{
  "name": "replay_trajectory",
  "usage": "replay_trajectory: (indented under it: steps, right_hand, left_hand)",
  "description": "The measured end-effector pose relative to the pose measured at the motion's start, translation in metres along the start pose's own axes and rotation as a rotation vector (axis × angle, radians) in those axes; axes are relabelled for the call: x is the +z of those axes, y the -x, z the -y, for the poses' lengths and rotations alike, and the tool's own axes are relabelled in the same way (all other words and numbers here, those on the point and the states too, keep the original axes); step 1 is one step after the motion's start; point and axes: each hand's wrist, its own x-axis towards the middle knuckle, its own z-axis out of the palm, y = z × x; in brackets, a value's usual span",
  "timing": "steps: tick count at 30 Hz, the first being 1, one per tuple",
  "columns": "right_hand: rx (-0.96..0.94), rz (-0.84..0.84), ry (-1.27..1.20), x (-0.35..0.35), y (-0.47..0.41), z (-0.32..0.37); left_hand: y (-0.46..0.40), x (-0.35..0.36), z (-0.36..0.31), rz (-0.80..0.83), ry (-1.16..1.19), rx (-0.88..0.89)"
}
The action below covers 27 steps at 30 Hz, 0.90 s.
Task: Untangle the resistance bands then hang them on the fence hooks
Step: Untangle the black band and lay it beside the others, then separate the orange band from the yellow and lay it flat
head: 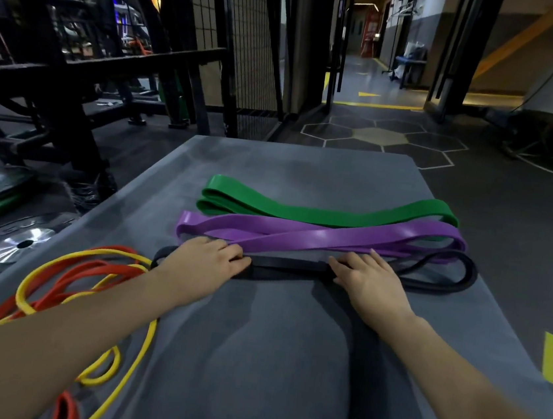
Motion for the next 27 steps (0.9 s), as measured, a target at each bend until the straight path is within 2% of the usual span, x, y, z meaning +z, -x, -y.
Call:
replay_trajectory:
  steps: [3,6,9,12,14,18,27]
  right_hand:
    - [-0.05,0.002,0.044,-0.003,-0.003,-0.003]
    - [-0.066,0.008,0.064,-0.004,-0.005,-0.005]
    - [0.005,0.008,0.067,-0.001,-0.008,-0.003]
    - [0.078,0.045,0.024,0.001,-0.011,0.001]
    - [0.074,0.058,0.005,0.001,-0.01,0.002]
    - [0.064,0.058,-0.01,-0.001,-0.009,0.003]
    - [0.06,0.084,-0.079,-0.019,-0.011,0.019]
  left_hand:
    - [0.0,0.009,-0.009,0.048,0.021,-0.136]
    - [-0.005,0.009,-0.01,0.087,-0.066,-0.144]
    - [-0.015,0.014,-0.004,-0.013,-0.108,-0.158]
    - [-0.021,0.02,-0.008,0.012,0.017,-0.289]
    - [-0.021,0.025,-0.01,0.023,0.2,-0.37]
    - [-0.015,0.023,-0.003,0.201,0.414,-0.322]
    - [-0.008,0.006,-0.006,-0.082,0.491,-0.347]
